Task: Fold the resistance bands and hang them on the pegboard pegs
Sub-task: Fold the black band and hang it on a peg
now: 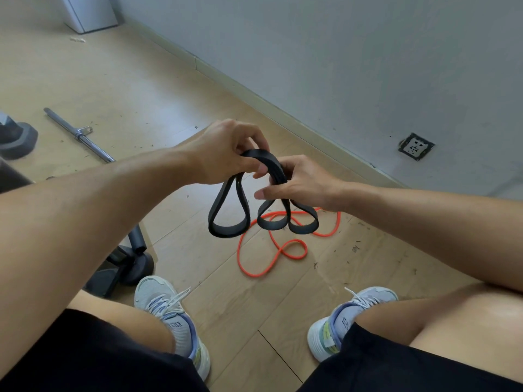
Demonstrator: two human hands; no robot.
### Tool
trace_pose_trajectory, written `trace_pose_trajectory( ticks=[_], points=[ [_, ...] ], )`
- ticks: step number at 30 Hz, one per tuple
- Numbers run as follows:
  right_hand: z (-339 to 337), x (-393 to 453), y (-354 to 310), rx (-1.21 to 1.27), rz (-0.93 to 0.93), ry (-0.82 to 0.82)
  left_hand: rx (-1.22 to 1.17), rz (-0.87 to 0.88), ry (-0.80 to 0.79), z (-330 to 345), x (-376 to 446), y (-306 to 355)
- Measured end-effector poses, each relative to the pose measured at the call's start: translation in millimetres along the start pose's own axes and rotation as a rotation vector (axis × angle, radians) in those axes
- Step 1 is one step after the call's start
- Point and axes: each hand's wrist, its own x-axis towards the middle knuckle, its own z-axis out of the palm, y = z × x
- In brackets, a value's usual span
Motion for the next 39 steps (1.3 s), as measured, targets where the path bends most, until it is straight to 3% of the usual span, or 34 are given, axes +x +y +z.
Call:
trace_pose_trajectory(
  ticks=[8, 15, 23, 32, 39],
  points=[
    [21, -2, -1, 0.131, 0.11, -0.045, -0.153, -0.013, 0.066, -1, -1, 12],
    [41, 7, -10, 0.291, 0.074, 0.025, -0.333, -0.095, 0.178, -2, -2, 16],
    [32, 8, -13, 0.276, 0.076, 0.009, -0.504, -0.16, 0.22, -14, -6, 11],
    [16, 0, -15, 0.433, 0.205, -0.279, -0.394, -0.198, 0.103, -14, -2, 5],
    [15, 0, -16, 0.501, 0.195, -0.34, -0.512, -0.235, 0.073, -19, -3, 2]
  ],
)
